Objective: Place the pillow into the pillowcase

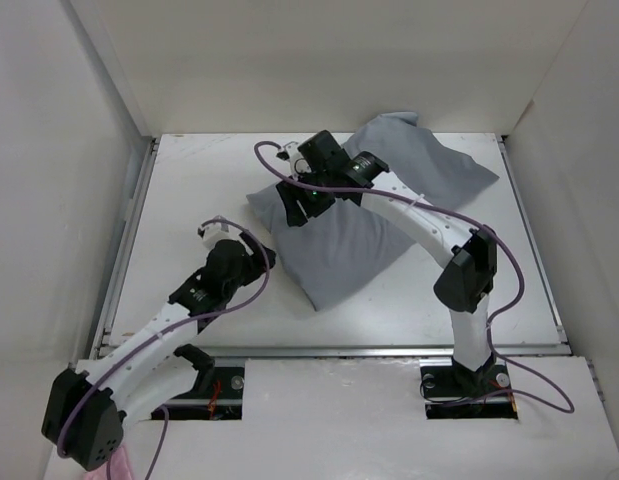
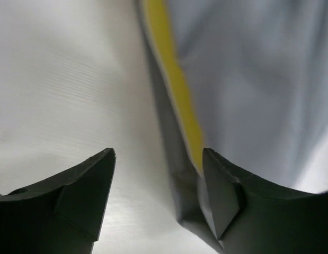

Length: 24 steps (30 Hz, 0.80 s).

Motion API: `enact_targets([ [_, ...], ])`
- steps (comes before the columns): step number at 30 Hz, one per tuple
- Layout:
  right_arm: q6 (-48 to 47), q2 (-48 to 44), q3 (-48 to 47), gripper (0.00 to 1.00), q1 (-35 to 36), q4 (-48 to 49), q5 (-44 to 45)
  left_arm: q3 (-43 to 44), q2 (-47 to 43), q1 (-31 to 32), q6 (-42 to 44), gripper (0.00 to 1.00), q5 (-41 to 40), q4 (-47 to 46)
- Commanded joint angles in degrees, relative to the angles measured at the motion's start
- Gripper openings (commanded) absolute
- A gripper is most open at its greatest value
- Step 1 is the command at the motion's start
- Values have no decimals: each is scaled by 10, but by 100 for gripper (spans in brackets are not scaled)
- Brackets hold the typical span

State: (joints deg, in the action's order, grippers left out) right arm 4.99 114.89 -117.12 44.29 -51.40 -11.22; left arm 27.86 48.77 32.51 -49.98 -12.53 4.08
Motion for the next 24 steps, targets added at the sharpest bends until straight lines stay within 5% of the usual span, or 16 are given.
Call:
enact_targets([
  [1,-21,-27,-34,67,21,27,77,-11,33,-54,-29,62,-49,-12],
  [3,-42,-7,-56,72,27,22,116,-11,74,-104,-14,46,-5,-44],
  [5,-42,16,-92,72,27,4,165,-11,96,-132,20,47,85,-116],
  [8,-36,43,-101,72,27,-3,235,-17,117,-157,48,73,159,-215],
  [14,21,5,-34,80,17,32,338,19,117,-164,81,86,203,-259],
  [20,21,-19,21,80,-8,71,244,58,217,-164,87,84,233,-305],
  [24,28,-13,36,80,-8,63,269,101,292,-170,93,66,250,-328],
])
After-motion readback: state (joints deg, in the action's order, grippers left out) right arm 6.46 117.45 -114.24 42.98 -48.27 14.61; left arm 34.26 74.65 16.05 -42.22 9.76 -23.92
